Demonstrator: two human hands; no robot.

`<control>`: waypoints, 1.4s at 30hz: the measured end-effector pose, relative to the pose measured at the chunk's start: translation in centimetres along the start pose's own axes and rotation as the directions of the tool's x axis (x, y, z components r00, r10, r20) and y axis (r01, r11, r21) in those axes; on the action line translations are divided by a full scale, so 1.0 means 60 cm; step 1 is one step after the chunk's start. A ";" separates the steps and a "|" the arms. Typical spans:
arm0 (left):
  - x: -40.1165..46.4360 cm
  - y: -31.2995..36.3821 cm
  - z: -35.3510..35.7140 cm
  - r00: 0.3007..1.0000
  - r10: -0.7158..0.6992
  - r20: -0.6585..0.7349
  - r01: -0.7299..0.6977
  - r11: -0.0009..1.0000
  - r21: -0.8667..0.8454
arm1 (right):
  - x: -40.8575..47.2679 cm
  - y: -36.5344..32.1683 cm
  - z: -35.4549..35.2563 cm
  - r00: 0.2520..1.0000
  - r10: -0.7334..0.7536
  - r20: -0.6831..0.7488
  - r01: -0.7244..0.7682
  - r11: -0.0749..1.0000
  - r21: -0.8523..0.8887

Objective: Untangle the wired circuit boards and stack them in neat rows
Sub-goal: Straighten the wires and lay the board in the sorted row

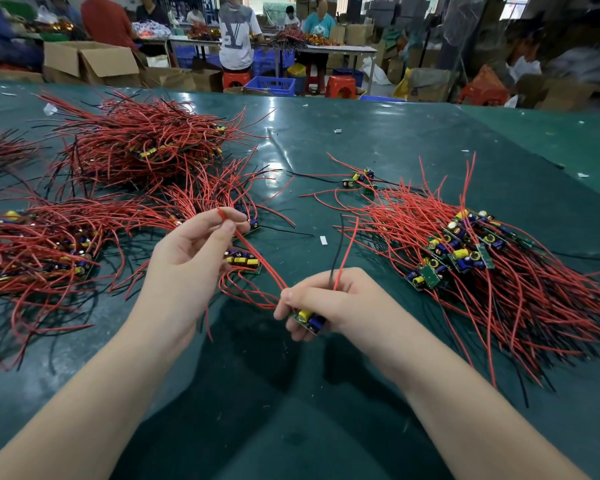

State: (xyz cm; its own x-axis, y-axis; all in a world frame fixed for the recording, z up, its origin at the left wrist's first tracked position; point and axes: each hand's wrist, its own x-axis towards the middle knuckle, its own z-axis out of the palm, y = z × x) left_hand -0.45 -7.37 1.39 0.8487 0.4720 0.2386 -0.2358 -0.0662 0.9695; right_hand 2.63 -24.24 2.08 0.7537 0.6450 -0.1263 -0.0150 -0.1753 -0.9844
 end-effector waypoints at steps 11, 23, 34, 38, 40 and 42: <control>-0.006 0.006 0.006 0.982 -0.161 0.100 0.187 0.914 -0.360 | 0.004 0.002 -0.005 0.990 0.142 -0.001 -0.142 0.990 0.021; 0.002 -0.001 0.006 0.960 -0.235 0.155 0.280 0.852 -0.442 | 0.008 0.008 0.001 0.994 0.100 -0.031 -0.099 0.995 0.031; -0.003 -0.009 0.008 0.999 -0.027 0.035 0.030 0.995 -0.091 | 0.001 0.000 0.008 0.995 -0.093 0.022 0.092 0.996 0.015; 0.000 -0.010 0.009 0.995 -0.090 0.048 0.097 0.985 -0.145 | 0.003 0.004 0.009 0.991 -0.128 0.049 0.128 0.992 0.007; 0.001 -0.007 0.007 0.989 -0.139 0.059 0.149 0.957 -0.249 | 0.004 0.009 0.008 0.992 -0.122 0.040 0.123 0.992 -0.019; 0.004 -0.003 0.004 0.982 -0.178 0.065 0.190 0.921 -0.340 | 0.008 0.015 0.006 0.995 -0.105 -0.003 0.104 0.991 -0.087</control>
State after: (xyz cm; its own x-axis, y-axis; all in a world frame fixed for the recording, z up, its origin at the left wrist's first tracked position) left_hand -0.08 -7.46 1.29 0.9059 0.4185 0.0650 -0.2172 0.3272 0.9197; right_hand 2.71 -23.81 1.07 0.7530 0.6577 -0.0224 0.1209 -0.1717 -0.9777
